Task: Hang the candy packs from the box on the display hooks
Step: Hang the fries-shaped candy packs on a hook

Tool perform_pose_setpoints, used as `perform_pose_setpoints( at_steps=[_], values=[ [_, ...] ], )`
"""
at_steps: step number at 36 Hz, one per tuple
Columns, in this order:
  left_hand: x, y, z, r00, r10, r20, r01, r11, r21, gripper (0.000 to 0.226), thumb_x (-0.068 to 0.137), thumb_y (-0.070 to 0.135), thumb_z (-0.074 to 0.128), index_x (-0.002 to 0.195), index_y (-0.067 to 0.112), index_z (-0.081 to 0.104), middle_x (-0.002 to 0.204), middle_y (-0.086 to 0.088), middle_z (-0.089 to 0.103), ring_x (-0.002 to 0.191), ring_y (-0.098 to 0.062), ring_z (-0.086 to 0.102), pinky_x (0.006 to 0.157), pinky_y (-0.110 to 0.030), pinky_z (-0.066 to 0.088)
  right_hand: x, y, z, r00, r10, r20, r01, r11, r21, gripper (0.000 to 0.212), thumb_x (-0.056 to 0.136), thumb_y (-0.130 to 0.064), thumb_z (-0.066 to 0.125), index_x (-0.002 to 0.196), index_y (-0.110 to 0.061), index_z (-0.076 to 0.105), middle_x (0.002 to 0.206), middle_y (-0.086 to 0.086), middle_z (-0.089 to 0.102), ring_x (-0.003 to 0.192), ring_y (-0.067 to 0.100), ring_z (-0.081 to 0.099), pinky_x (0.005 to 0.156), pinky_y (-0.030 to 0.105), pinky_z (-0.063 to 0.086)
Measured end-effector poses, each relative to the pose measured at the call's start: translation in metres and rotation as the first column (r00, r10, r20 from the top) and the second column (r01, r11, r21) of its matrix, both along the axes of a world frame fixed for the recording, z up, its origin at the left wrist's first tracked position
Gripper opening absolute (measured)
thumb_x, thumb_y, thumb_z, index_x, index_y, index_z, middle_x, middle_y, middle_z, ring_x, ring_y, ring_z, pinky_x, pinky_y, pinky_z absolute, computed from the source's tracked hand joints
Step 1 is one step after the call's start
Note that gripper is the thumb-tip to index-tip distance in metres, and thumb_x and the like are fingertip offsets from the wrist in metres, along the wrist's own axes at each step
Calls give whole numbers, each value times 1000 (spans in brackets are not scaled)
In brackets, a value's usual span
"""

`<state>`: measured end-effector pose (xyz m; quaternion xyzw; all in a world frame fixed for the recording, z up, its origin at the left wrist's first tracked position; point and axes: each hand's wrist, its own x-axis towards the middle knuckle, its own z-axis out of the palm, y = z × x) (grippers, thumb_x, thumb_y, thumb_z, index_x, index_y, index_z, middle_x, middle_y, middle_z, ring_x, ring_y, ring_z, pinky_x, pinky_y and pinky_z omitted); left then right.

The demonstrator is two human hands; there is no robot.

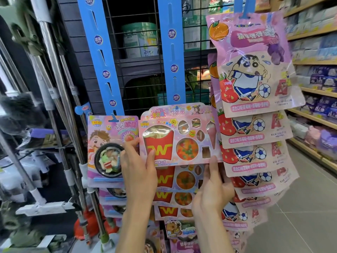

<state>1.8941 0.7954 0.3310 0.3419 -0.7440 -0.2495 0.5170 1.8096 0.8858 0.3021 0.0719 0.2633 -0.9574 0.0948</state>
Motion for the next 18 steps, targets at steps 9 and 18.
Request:
perform_pose_setpoints(
  at_steps=[9,18],
  values=[
    [7,-7,-13,975,54,215,-34,995,-93,57,94,25,64,140,5,37,127,-7,51,104,-8,42,77,-9,36,0,-3,-22,994,42,104,-48,998,49,32,84,-10,76,115,-8,68,106,5,77,103,20,73,84,26,59],
    [8,-2,-33,971,96,217,-59,983,-174,59,91,22,70,142,13,44,137,-4,52,129,-23,49,101,-39,44,0,-1,-29,994,55,90,-58,998,30,33,84,-7,76,116,-2,68,101,5,78,102,22,73,78,22,58]
  ],
)
